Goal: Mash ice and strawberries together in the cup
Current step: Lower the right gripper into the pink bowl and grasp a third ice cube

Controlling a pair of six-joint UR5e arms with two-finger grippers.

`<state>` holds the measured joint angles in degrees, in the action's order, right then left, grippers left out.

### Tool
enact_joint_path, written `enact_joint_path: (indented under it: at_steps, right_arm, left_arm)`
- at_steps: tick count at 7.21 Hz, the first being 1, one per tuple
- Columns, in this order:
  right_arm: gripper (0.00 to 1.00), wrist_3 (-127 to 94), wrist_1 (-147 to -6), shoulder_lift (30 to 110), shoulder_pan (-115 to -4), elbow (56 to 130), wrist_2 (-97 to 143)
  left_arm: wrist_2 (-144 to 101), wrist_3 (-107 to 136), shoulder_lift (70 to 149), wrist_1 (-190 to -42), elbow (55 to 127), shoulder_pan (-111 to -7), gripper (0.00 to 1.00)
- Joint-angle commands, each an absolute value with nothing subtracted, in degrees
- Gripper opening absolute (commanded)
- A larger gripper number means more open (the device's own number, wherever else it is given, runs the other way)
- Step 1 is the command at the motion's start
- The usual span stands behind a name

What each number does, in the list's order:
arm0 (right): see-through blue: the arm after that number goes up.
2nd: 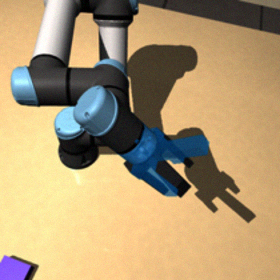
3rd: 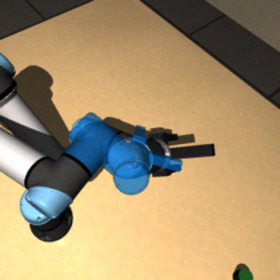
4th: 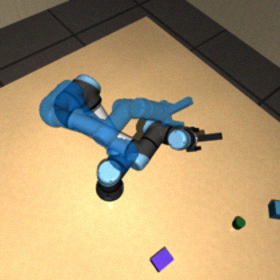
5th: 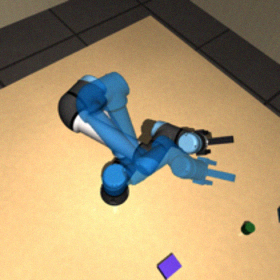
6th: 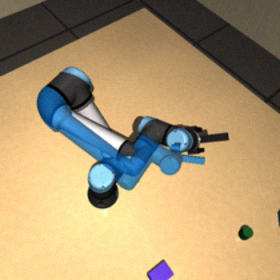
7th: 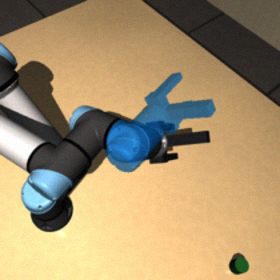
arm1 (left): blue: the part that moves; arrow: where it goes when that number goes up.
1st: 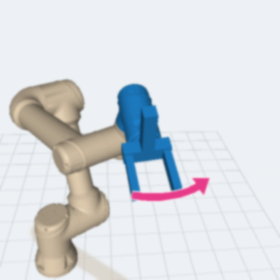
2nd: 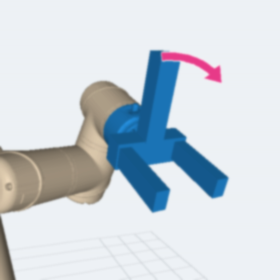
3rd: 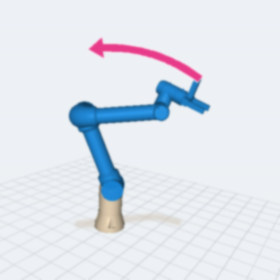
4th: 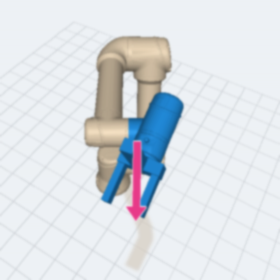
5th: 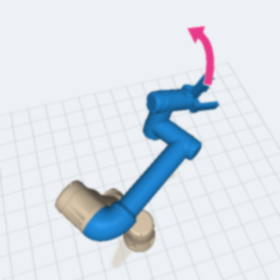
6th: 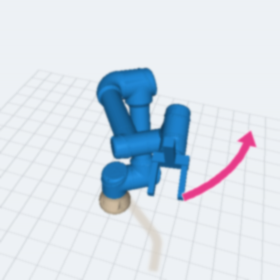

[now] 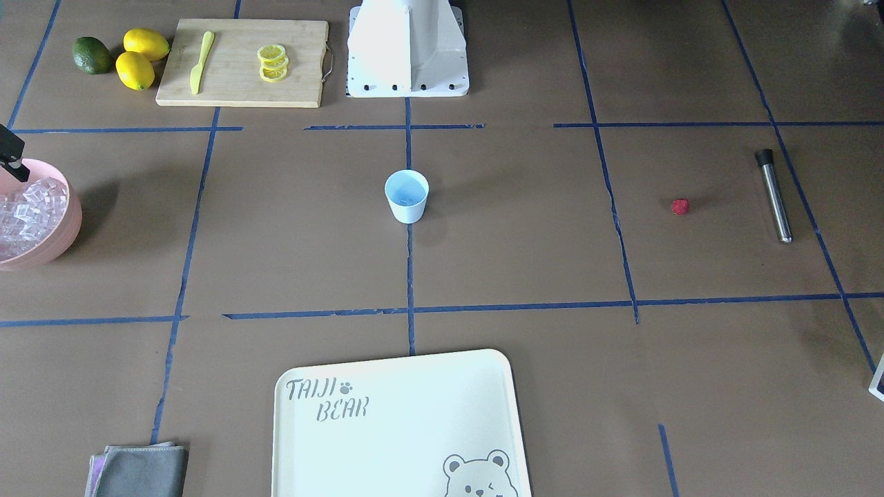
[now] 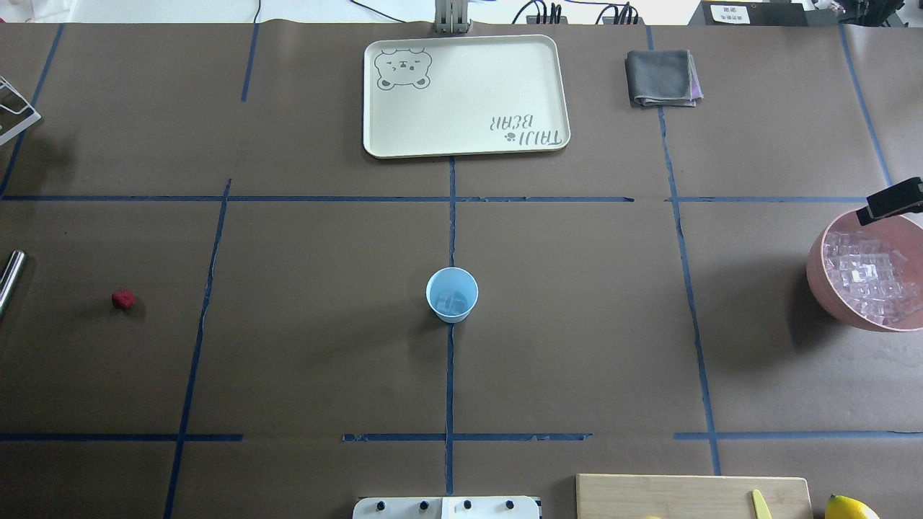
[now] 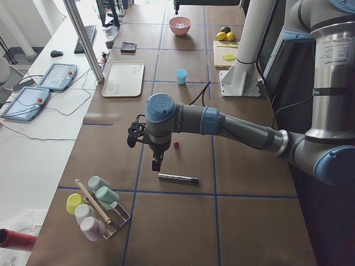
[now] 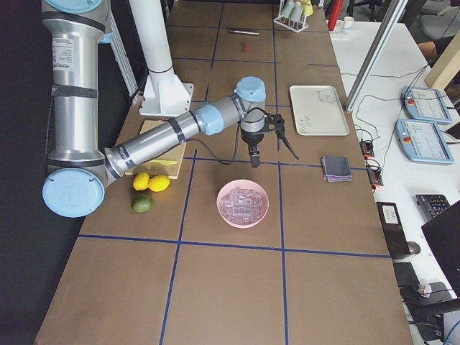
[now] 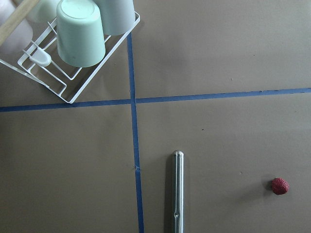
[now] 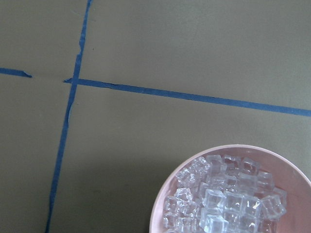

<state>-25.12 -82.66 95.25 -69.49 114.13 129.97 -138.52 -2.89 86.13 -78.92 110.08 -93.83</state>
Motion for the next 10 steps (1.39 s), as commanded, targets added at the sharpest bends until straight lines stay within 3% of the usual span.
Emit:
enact_joint_path:
  at_steps: [1, 2, 4, 10]
  right_arm:
    - [0.98, -25.6, -80.1, 95.5, -69.4, 107.6, 129.9]
    - [0.87, -25.5, -80.0, 95.3, -68.7, 105.1, 129.9]
    - [0.79, -25.5, -80.5, 95.4, -66.3, 104.6, 129.9]
    - [0.72, -25.5, -80.9, 95.2, -63.5, 102.0, 129.9]
  left_arm:
    - [-138.5, -2.9, 86.1, -78.9, 110.3, -93.9, 1.0]
    - [-138.5, -2.8, 86.1, -78.9, 110.5, -93.9, 1.0]
    - [-138.5, -2.9, 86.1, -78.9, 110.7, -93.9, 1.0]
    - [-138.5, -2.8, 86.1, -78.9, 110.9, -93.9, 1.0]
